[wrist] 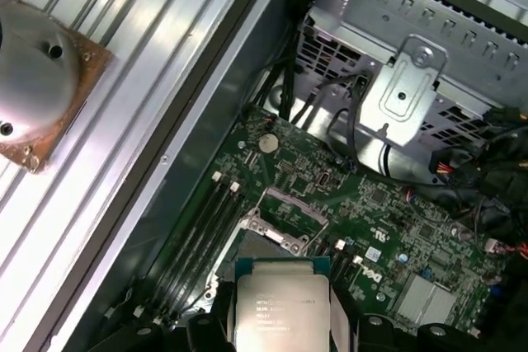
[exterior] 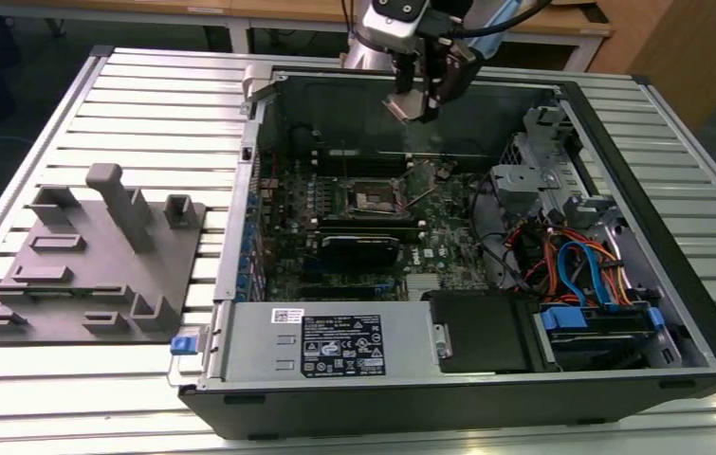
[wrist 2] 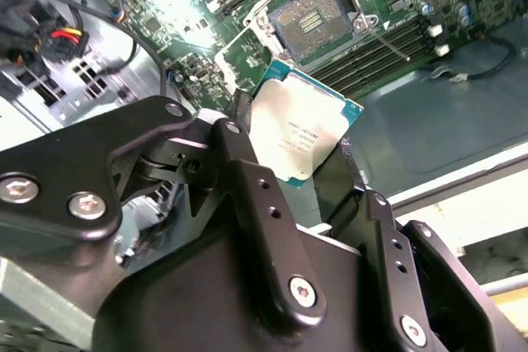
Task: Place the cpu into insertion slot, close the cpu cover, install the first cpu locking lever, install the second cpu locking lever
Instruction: 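Place the cpu into insertion slot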
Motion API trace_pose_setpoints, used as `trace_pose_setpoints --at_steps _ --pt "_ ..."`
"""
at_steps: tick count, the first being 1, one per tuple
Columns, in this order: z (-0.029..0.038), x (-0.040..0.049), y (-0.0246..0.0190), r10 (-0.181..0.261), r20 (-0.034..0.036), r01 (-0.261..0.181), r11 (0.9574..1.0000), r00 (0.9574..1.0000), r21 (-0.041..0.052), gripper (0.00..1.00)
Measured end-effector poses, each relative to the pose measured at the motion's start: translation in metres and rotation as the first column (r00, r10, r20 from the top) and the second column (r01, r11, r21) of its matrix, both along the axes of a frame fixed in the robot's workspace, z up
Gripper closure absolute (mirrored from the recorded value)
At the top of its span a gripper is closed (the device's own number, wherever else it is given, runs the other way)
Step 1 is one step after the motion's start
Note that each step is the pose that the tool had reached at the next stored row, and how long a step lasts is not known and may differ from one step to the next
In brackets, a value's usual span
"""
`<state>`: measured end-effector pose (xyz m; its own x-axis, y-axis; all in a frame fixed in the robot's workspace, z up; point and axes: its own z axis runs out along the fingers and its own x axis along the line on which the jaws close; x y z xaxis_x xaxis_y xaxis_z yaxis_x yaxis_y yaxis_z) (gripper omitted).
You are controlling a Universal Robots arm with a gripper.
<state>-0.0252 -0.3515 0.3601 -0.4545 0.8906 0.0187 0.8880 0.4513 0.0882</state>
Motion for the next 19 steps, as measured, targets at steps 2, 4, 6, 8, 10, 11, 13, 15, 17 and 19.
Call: trace_pose_setpoints --at_steps 2,4,6,8,10,11,13,15,17,19 --pt "-0.0003 0.0000 0.0000 -0.036 0.0000 0.036 0.9994 0.9994 0.0001 0.46" --pt "-0.0004 0.0000 0.0000 -0.070 -0.0001 0.070 0.9976 0.9976 0.0000 0.46" --pt "-0.0005 0.0000 0.0000 -0.091 -0.0001 0.091 0.9958 0.9958 0.0000 0.46" --pt "-0.0005 0.0000 0.0000 -0.099 -0.0001 0.099 0.9951 0.9951 0.0000 0.46" --pt "-0.0006 0.0000 0.0000 -0.100 0.0000 0.100 0.9950 0.9950 0.0000 0.46" --pt "-0.0005 0.0000 0.0000 -0.101 -0.0001 0.101 0.9949 0.9949 0.0000 0.46" --pt "-0.0006 0.0000 0.0000 -0.102 0.0000 0.102 0.9948 0.9948 0.0000 0.46" --pt "-0.0005 0.0000 0.0000 -0.102 -0.0001 0.102 0.9948 0.9948 -0.0001 0.46" --pt "-0.0005 0.0000 0.0000 -0.103 0.0000 0.103 0.9946 0.9946 0.0000 0.46" --pt "-0.0006 0.0000 0.0000 -0.107 -0.0001 0.107 0.9943 0.9943 0.0000 0.46"
